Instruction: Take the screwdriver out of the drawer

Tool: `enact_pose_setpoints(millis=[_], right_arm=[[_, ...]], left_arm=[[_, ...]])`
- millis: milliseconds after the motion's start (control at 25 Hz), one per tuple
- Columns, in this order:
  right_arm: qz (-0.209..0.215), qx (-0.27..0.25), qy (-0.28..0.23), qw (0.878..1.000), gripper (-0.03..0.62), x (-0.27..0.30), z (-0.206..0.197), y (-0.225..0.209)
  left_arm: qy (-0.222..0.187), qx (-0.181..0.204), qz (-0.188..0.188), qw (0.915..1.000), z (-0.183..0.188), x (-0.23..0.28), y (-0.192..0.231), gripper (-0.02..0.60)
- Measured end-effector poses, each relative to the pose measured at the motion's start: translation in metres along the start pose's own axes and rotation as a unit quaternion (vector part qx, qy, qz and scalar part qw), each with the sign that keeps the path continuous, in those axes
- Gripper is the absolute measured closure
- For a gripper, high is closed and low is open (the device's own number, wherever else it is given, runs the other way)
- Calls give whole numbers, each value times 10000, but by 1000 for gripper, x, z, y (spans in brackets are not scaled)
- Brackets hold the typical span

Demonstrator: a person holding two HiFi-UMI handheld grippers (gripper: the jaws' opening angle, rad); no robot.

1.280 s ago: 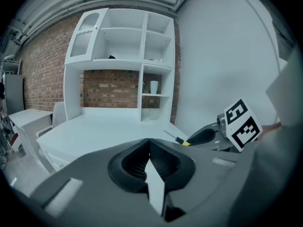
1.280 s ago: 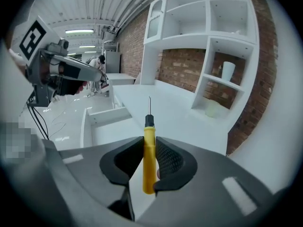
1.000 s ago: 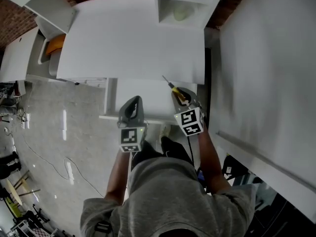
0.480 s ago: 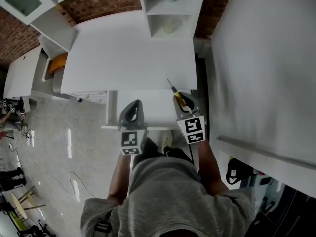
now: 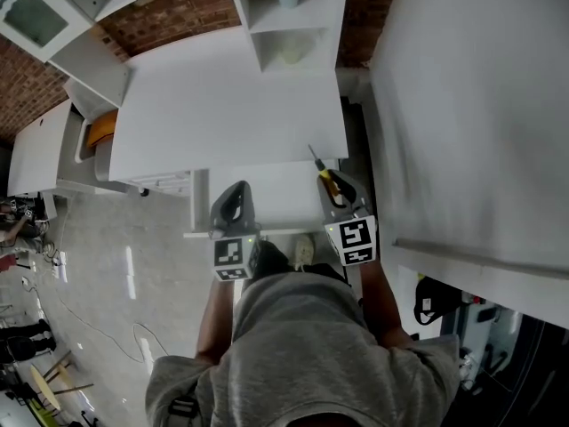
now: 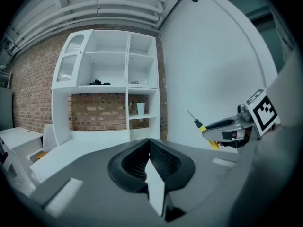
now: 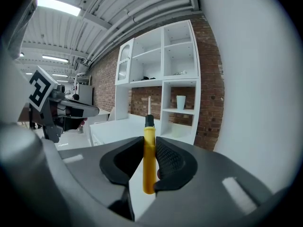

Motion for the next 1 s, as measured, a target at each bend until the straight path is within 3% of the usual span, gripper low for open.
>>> enact_pose_setpoints(millis=[1000], right_arm=[[-489, 118, -197, 9985, 513, -58, -8, -6]], left_arm=[[-6, 53, 202, 9998, -7, -44, 23, 569]])
Point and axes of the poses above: the fingertips, and each gripper's own axes: x forward along the fingers, y to its left, z out of its top, the point moved 1 cm from there along -x, backward along the fingers, and after that the axes turned 6 degrees about y, right-handed, at the moved point
